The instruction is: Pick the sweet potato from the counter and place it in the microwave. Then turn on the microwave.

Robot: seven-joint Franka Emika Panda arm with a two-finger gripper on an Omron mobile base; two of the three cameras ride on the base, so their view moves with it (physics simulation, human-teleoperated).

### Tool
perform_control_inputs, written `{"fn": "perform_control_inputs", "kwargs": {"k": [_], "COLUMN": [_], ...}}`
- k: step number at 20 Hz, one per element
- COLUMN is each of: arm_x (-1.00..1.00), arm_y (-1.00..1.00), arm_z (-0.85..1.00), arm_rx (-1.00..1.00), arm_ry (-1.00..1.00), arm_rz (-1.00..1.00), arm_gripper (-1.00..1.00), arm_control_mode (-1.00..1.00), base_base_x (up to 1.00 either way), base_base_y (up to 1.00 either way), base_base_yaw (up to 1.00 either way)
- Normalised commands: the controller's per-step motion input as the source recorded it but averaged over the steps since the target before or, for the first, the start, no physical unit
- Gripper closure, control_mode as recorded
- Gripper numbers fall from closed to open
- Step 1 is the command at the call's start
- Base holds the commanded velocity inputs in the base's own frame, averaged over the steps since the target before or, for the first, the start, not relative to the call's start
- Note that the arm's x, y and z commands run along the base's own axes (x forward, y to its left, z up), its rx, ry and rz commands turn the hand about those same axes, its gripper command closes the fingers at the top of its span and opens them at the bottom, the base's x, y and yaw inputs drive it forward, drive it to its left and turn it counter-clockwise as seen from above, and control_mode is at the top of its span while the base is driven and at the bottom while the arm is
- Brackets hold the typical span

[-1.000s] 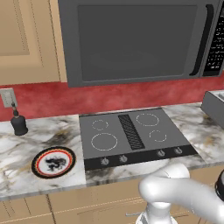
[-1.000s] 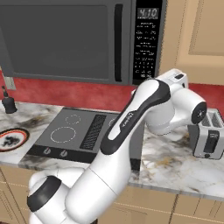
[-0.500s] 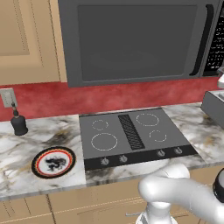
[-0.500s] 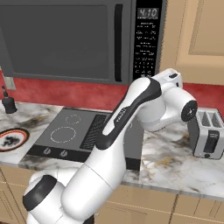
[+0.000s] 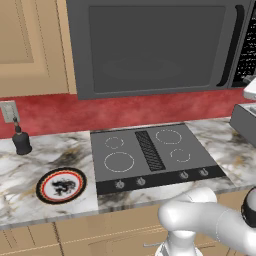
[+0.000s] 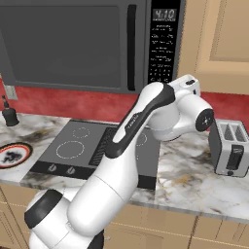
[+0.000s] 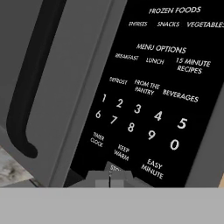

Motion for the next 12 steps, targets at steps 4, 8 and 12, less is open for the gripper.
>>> {"fn": "perform_control_inputs", "kwargs": {"k": [4,8,12], "arm_x": [0.29,0.29,0.22], "arm_y": [0.0,0.0,0.0], "arm_z": [0.0,0.0,0.0], "arm_rx": [0.0,0.0,0.0], "arm_ry": [0.0,0.0,0.0], "arm_rz": [-0.01,-0.01,-0.03], "arm_gripper": [1.0,1.0,1.0], "arm_control_mode": [-1.0,-1.0,-1.0], "base_base_x": [0.0,0.0,0.0], "base_base_y": [0.0,0.0,0.0], "base_base_yaw": [0.0,0.0,0.0]}}
